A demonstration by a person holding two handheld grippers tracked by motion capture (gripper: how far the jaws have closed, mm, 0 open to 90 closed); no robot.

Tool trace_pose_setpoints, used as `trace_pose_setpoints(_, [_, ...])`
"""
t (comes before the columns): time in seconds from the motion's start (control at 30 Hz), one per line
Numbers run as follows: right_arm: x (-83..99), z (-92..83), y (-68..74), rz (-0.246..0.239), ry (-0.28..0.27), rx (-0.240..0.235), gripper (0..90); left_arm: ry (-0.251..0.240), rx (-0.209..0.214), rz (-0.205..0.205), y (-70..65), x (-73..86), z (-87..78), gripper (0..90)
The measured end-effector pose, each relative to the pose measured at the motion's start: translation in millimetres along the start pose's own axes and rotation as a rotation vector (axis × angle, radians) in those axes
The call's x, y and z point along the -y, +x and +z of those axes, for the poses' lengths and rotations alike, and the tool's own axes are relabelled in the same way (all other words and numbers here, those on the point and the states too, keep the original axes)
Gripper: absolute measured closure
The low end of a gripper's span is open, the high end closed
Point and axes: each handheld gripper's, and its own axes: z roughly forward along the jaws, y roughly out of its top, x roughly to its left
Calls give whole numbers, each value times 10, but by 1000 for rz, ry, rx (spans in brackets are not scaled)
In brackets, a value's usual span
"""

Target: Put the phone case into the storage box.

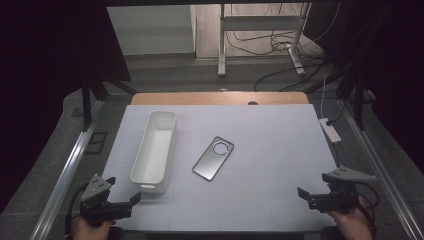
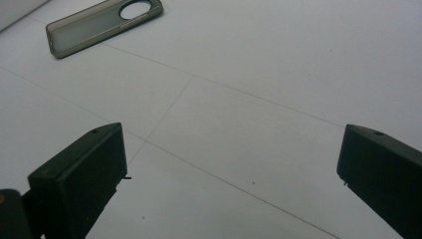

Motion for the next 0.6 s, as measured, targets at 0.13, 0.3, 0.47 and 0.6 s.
trace_pose_setpoints(0.13, [-1,3,10,-12,4,4,0,-3,6,-14,12,1,-1,9])
trace_pose_setpoints(0.3, [-5,13,17,-17,12,3,0,-4,8,-16,14,2,-3,8])
trace_pose_setpoints(0.47, [-8,18,30,-23,19,9,0,-4,7,-15,11,2,-5,7])
trace_pose_setpoints(0.6, [-11,22,28,-25,22,10,0,-4,5,-11,9,2,-4,7])
